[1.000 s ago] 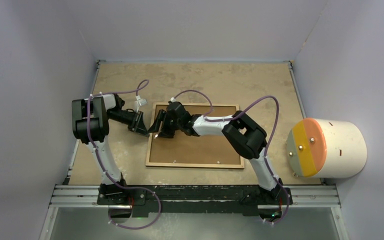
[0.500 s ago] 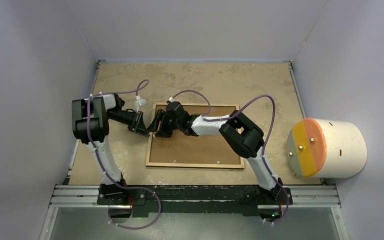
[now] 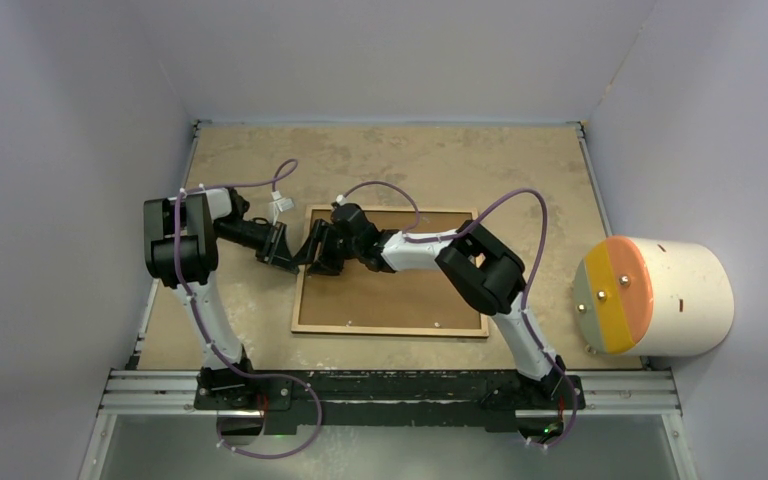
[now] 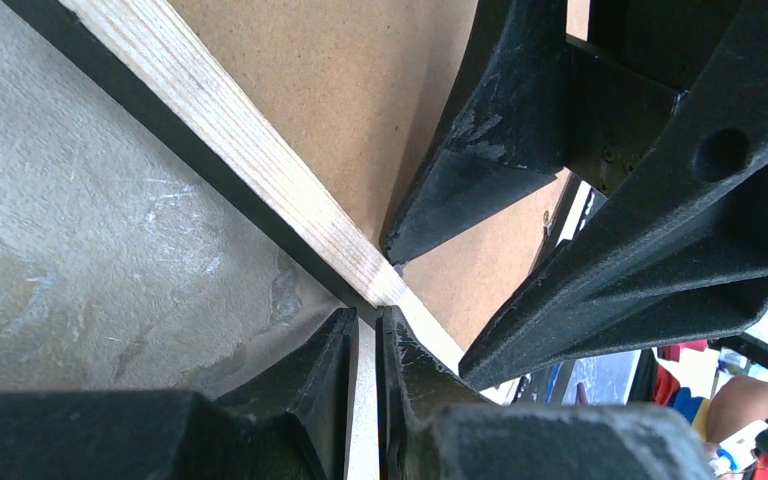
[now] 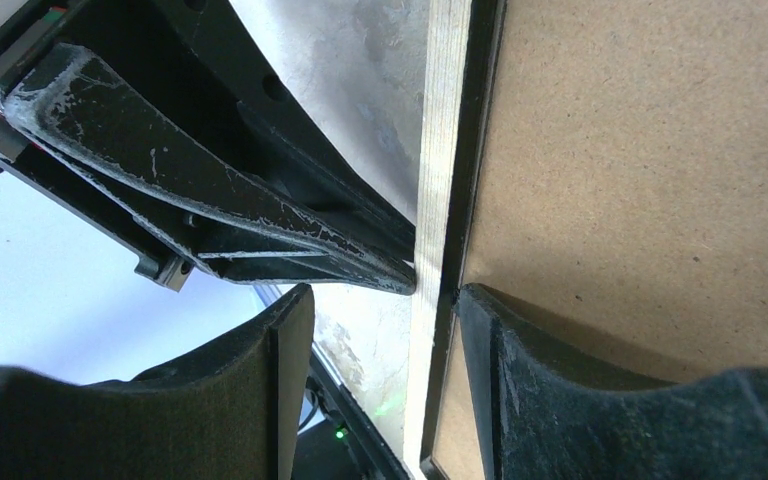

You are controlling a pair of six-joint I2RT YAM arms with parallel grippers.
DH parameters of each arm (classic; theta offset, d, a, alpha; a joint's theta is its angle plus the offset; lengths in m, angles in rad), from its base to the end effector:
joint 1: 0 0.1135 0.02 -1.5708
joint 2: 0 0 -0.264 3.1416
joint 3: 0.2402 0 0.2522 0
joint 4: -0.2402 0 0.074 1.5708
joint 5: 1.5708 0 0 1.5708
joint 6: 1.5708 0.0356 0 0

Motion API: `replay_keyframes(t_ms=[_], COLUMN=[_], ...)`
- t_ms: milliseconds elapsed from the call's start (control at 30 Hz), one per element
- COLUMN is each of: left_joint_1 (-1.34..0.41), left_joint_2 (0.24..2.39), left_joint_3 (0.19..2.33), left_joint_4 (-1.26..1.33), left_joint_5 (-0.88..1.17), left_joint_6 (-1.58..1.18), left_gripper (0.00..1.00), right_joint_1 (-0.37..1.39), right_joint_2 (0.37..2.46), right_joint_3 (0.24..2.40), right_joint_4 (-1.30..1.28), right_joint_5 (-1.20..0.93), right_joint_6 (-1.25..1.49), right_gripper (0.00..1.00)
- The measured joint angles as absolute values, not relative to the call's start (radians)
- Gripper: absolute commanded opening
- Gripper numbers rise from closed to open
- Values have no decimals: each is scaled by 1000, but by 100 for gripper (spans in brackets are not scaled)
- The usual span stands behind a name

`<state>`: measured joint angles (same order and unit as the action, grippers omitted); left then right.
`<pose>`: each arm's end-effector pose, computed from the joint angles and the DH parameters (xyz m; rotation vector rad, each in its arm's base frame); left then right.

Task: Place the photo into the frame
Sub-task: Install the photo frame at the center of the board.

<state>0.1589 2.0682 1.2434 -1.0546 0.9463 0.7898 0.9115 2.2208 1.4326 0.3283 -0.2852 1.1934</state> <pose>0.3279 0.0233 0.1160 0.6156 2.5599 -1.3818 0.2934 0.3950 0.1443 0.1260 2.4175 1.4714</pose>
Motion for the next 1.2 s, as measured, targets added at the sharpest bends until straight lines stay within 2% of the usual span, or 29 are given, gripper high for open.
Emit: replay_keyframes(t_ms=[600,1200], left_joint_1=[159,159], left_joint_2=[2066,2064], left_joint_3=[1242,1242], left_joint_4=[-1056,-1057], left_joint_5=[948,948], left_joint_6=[804,804], left_gripper=[13,13], right_joint_1=[891,903], right_joint_2=[2218,2170], right_joint_3=[1459,1415], right_joint_4=[270,241], right_joint_5=[-301,-260], right_joint_6=[1136,1086], right_gripper=[62,61])
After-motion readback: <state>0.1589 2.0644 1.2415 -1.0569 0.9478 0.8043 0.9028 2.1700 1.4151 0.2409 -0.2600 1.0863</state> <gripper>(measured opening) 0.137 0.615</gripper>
